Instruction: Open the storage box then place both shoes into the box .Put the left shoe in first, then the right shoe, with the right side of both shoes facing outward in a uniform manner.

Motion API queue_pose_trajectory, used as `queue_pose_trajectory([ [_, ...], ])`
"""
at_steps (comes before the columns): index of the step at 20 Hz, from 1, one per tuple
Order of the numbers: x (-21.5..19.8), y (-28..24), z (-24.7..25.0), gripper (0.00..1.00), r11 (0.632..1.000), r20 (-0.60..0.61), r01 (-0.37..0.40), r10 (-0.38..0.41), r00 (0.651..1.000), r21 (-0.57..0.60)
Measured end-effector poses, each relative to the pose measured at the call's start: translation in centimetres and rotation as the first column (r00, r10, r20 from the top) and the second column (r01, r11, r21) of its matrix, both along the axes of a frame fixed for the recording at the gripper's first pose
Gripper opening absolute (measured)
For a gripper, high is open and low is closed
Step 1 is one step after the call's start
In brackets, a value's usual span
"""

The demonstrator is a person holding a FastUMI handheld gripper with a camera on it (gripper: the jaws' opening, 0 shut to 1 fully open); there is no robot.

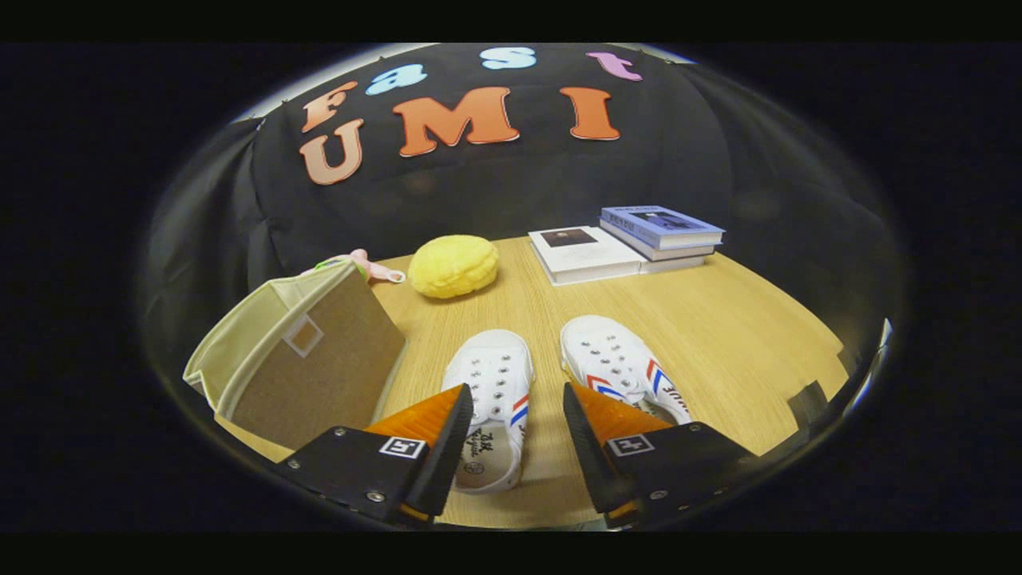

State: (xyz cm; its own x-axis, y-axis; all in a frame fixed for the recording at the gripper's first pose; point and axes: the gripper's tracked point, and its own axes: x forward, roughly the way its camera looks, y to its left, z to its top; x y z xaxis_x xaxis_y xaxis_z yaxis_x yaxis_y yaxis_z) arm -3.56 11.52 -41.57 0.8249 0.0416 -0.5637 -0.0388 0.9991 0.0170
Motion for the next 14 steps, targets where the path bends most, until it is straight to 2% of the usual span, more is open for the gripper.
queue_pose_trajectory([
  [7,-0.2,0.8,-4.0,0.64,1.0,-0.106,-0.029,0.028,0.994,-0.005],
  [10,-0.6,0.4,-5.0,0.53,0.999,-0.142,-0.027,0.024,0.99,-0.017],
  [13,-0.8,0.6,-5.3,0.48,0.999,-0.173,-0.019,0.027,0.984,0.049],
  [14,-0.8,1.0,-5.3,0.41,0.996,-0.181,-0.022,0.037,0.983,0.085],
])
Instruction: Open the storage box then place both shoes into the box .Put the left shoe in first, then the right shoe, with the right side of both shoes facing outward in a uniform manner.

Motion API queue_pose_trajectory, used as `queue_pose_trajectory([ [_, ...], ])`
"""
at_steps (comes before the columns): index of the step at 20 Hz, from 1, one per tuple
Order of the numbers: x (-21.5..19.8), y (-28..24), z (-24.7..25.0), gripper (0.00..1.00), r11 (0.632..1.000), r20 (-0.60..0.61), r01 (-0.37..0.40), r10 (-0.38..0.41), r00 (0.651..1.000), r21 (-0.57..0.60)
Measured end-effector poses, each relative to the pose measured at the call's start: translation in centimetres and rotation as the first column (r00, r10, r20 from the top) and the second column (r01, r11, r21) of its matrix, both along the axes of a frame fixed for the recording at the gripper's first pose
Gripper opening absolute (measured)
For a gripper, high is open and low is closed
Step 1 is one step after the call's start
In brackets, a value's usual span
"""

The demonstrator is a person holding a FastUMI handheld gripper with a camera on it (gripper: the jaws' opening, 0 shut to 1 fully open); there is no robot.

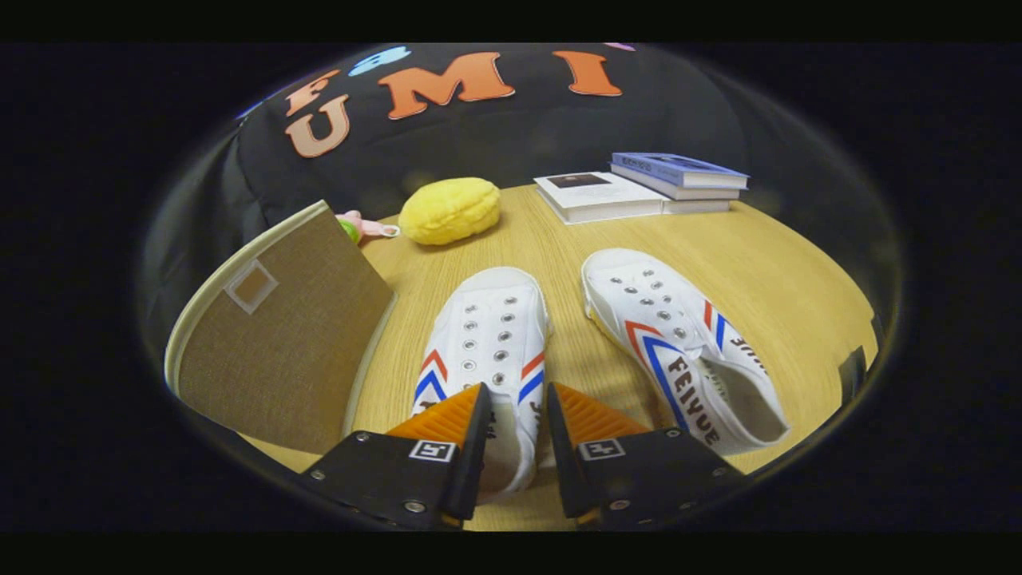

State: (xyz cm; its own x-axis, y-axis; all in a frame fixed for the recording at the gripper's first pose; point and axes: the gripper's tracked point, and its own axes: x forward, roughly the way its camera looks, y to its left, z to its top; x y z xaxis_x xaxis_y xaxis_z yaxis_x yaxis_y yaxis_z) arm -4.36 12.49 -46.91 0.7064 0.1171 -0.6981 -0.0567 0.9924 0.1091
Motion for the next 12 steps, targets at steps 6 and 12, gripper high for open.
queue_pose_trajectory([
  [6,0.3,-0.2,1.2,0.01,1.0,0.023,0.002,-0.002,1.0,-0.002],
  [12,0.5,0.5,4.6,0.0,0.995,0.045,0.039,-0.044,0.998,0.096],
])
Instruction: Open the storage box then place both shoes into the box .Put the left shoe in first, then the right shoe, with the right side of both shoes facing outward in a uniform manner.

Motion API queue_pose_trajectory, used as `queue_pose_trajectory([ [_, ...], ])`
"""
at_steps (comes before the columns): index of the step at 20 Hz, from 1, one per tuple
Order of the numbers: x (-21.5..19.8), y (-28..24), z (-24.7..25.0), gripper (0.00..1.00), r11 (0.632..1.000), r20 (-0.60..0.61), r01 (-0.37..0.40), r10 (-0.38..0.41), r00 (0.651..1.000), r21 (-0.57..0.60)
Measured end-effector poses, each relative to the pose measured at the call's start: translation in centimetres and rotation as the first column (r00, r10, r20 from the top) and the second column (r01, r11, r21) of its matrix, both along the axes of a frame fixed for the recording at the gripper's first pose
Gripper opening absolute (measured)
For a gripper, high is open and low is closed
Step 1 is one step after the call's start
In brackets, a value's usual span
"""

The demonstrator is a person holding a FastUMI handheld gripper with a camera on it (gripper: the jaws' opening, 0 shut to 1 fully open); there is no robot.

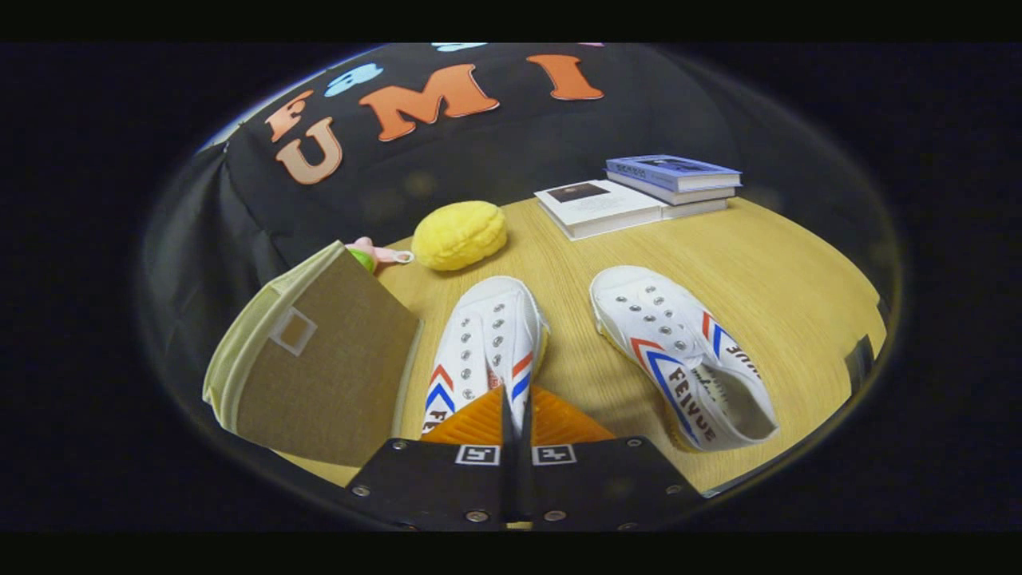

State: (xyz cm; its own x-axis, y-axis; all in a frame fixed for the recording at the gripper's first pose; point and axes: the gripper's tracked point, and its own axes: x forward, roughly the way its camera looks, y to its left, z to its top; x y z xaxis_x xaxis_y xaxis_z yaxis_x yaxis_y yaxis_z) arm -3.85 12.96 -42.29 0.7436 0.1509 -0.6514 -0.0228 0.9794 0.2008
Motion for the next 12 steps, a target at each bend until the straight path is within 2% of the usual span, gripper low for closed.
queue_pose_trajectory([
  [7,1.7,-0.1,7.8,0.0,0.994,0.08,0.072,-0.078,0.994,0.085],
  [12,2.9,2.7,13.7,0.0,0.992,0.156,0.03,-0.049,0.987,0.123],
])
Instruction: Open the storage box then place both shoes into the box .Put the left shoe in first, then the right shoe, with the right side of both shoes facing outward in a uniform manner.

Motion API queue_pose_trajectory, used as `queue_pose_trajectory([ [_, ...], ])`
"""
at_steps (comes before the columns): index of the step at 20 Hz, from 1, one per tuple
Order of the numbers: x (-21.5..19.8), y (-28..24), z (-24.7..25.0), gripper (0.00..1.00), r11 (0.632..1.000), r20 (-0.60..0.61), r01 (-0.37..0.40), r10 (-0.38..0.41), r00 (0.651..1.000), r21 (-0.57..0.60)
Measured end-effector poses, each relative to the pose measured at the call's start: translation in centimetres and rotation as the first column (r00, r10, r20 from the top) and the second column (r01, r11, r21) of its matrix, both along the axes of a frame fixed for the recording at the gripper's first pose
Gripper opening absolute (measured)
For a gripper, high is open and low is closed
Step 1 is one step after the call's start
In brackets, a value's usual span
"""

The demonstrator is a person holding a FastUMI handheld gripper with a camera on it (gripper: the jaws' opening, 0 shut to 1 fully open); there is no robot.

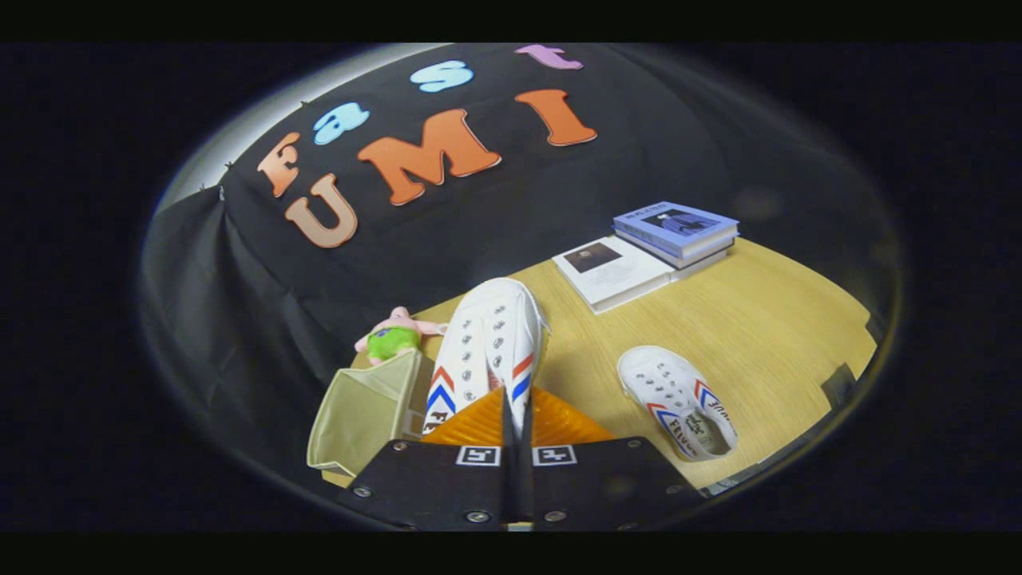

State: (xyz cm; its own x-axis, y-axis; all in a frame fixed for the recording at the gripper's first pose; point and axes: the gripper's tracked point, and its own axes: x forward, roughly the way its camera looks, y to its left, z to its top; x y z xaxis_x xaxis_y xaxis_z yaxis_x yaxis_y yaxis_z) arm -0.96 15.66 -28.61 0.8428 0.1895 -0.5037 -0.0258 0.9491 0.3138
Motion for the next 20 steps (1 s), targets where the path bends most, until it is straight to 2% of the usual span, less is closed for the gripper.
queue_pose_trajectory([
  [8,0.5,8.5,4.5,0.0,0.996,0.073,-0.083,0.081,0.994,0.029],
  [14,-0.2,16.2,2.1,0.0,0.983,0.037,-0.181,0.18,0.983,0.011],
  [20,-0.8,20.9,-2.0,0.0,0.979,-0.003,-0.202,0.202,0.979,-0.035],
])
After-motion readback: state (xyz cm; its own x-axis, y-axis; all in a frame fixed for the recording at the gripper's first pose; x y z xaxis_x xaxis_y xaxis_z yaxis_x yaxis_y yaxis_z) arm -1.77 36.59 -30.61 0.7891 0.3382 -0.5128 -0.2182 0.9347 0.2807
